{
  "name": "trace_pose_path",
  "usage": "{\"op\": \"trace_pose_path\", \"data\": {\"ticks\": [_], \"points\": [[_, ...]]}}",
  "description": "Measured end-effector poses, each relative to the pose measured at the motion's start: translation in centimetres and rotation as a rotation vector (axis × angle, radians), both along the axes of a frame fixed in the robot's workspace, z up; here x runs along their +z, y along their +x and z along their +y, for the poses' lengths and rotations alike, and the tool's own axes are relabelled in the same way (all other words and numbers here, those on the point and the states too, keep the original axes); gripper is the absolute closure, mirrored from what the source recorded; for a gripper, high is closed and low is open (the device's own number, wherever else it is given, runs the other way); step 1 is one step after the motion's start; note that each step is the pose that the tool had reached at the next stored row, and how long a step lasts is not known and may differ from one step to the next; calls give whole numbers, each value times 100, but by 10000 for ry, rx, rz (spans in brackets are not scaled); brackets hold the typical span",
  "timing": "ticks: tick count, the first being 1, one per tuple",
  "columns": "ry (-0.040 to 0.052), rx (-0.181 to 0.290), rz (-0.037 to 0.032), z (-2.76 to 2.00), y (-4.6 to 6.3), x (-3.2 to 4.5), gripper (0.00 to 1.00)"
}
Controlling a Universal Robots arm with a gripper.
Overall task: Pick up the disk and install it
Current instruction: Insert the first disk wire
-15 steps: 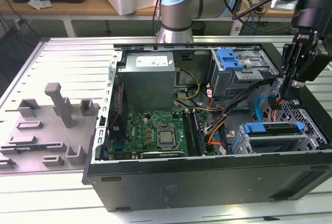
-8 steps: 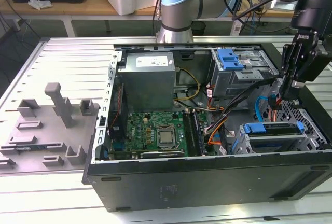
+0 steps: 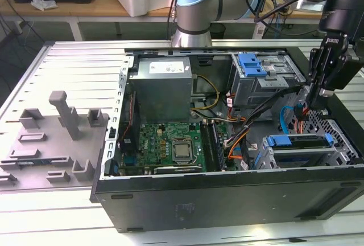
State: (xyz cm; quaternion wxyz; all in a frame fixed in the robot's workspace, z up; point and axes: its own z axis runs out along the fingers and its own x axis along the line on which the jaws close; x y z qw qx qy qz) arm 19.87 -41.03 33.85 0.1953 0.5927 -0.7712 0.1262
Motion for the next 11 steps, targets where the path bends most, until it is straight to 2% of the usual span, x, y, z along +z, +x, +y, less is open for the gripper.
{"op": "trace_pose_path", "data": {"ticks": [2, 3, 4, 5, 11], "points": [[-2, -10, 0, 0, 0, 0, 69], [-3, -15, 0, 0, 0, 0, 76], [-3, -20, 0, 0, 0, 0, 76], [-4, -23, 0, 0, 0, 0, 83], [-6, -38, 0, 0, 0, -1, 83]]}}
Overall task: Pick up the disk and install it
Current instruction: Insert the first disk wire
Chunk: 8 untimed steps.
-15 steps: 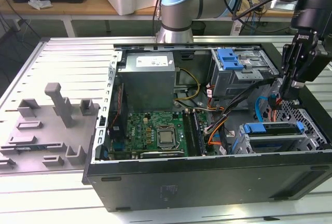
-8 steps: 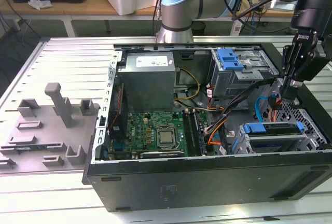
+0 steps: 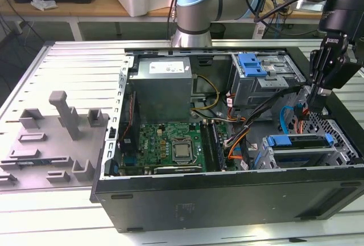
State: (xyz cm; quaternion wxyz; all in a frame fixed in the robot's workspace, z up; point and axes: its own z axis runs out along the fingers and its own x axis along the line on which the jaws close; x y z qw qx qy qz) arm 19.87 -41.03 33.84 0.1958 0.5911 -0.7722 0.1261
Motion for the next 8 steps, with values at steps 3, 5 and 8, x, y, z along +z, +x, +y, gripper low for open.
{"op": "trace_pose_path", "data": {"ticks": [3, 5, 8], "points": [[1, -9, 0, -1, 0, 0, 83], [0, -13, 0, -1, 0, 0, 83], [0, -23, -1, -1, 0, 0, 83]]}}
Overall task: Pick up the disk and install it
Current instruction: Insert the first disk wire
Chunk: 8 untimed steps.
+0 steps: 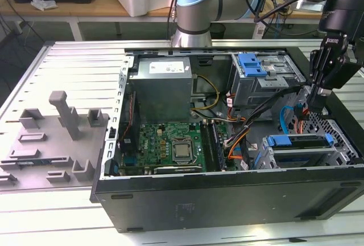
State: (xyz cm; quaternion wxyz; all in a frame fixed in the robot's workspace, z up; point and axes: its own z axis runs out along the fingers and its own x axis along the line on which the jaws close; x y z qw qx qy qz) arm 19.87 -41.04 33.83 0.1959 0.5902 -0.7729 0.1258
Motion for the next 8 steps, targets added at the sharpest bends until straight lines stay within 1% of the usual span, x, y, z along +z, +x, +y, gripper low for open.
{"op": "trace_pose_path", "data": {"ticks": [8], "points": [[0, -24, 1, 0, 0, 0, 83]]}}
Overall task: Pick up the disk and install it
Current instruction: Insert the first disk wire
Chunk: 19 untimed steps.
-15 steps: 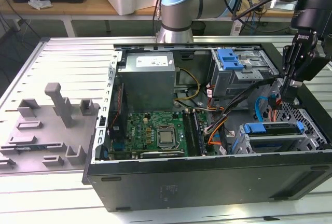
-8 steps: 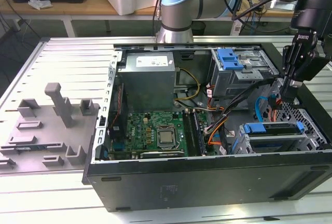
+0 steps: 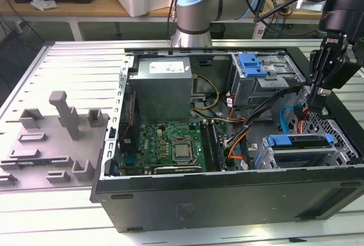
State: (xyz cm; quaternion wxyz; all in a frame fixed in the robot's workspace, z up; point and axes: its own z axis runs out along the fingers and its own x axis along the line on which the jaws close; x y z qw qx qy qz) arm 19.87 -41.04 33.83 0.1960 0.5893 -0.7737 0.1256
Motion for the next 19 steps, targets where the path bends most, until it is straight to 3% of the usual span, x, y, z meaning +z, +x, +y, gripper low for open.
{"op": "trace_pose_path", "data": {"ticks": [6, 11, 16, 19], "points": [[3, 0, -5, -3, -31, 26, 83], [108, -2, -54, -14, -92, 53, 83], [320, -2, -99, -49, -121, 107, 83], [532, -2, -136, -97, -136, 135, 83]]}}
